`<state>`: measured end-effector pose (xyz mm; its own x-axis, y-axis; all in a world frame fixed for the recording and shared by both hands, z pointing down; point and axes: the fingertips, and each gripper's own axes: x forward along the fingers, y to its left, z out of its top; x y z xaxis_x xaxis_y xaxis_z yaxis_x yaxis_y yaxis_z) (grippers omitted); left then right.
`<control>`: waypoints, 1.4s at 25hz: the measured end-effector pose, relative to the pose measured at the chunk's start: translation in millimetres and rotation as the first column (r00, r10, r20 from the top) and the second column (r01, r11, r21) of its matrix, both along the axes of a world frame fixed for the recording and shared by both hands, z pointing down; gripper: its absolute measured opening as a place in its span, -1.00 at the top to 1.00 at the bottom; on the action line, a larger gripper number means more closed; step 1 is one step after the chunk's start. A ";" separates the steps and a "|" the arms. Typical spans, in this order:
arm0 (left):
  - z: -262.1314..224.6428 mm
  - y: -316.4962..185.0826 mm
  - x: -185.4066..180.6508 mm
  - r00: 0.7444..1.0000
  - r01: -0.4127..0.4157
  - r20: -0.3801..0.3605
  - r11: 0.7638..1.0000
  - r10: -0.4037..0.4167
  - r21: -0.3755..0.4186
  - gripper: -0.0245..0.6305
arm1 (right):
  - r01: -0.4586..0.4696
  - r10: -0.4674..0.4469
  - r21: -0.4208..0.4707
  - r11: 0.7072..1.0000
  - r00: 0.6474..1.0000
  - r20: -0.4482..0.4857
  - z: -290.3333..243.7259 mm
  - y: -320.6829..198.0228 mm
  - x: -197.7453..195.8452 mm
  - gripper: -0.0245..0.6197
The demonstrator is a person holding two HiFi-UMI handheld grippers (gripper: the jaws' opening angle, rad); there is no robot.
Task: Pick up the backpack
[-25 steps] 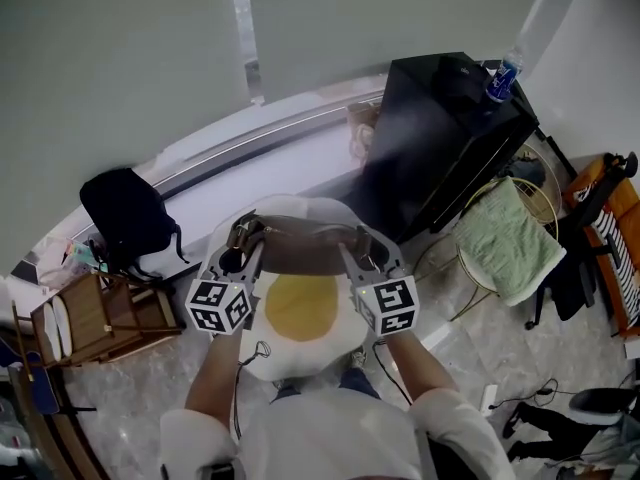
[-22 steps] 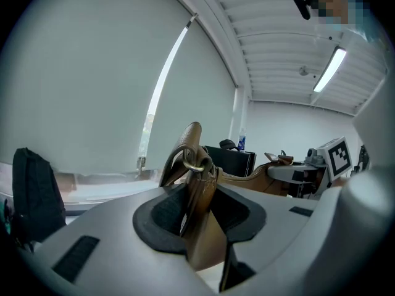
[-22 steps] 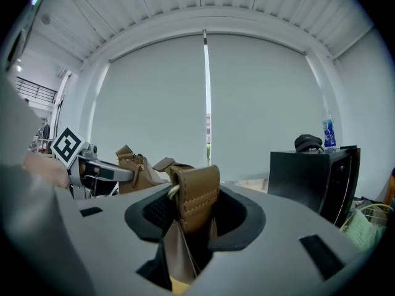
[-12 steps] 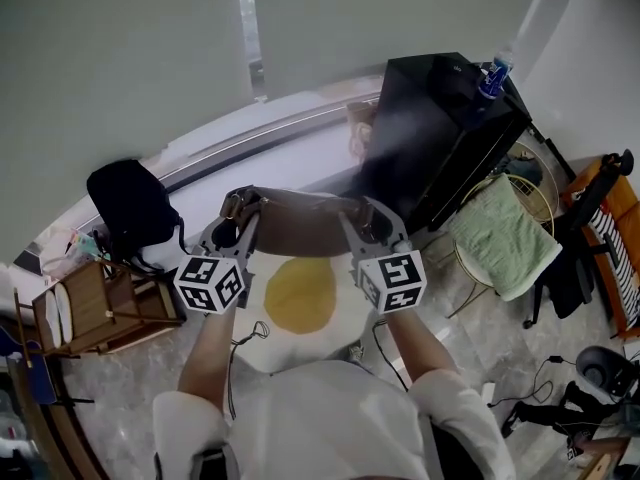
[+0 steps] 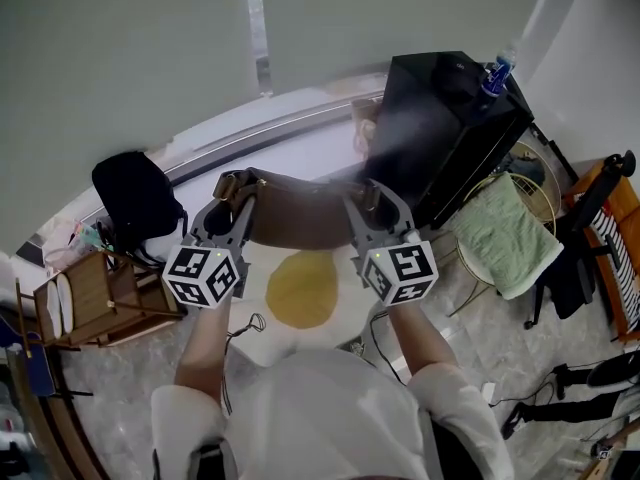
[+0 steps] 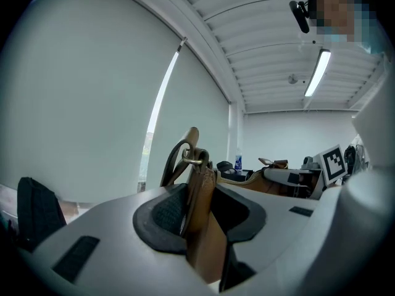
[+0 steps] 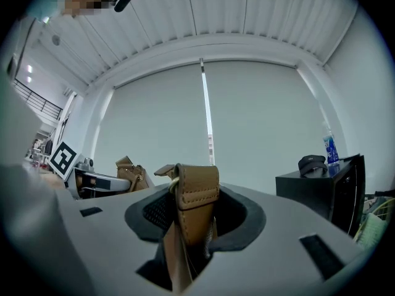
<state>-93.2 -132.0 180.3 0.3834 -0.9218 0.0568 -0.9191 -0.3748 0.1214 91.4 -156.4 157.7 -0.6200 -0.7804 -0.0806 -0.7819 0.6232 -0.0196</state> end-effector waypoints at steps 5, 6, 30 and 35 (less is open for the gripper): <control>-12.2 3.6 3.5 1.000 -0.002 -0.008 1.000 0.003 0.030 0.51 | -0.008 0.008 0.033 0.999 1.000 -0.001 -12.0 2.9 3.5 0.39; -13.4 4.3 3.6 1.000 -0.003 -0.013 0.999 0.004 0.033 0.51 | -0.008 0.008 0.041 0.999 1.000 -0.003 -14.1 3.5 3.6 0.39; -13.8 2.2 3.0 0.998 -0.006 -0.057 1.000 0.008 0.031 0.51 | 0.002 0.001 0.049 0.999 0.999 -0.045 -18.0 3.8 1.1 0.39; -14.4 4.0 2.7 0.998 -0.007 -0.056 1.000 0.008 0.030 0.51 | 0.002 0.000 0.048 0.999 0.999 -0.045 -17.9 4.6 0.8 0.39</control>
<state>-90.5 -128.1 165.9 0.3920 -0.9199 0.0072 -0.9083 -0.3859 0.1614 92.2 -151.7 139.8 -0.6249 -0.7755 -0.0899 -0.7804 0.6236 0.0454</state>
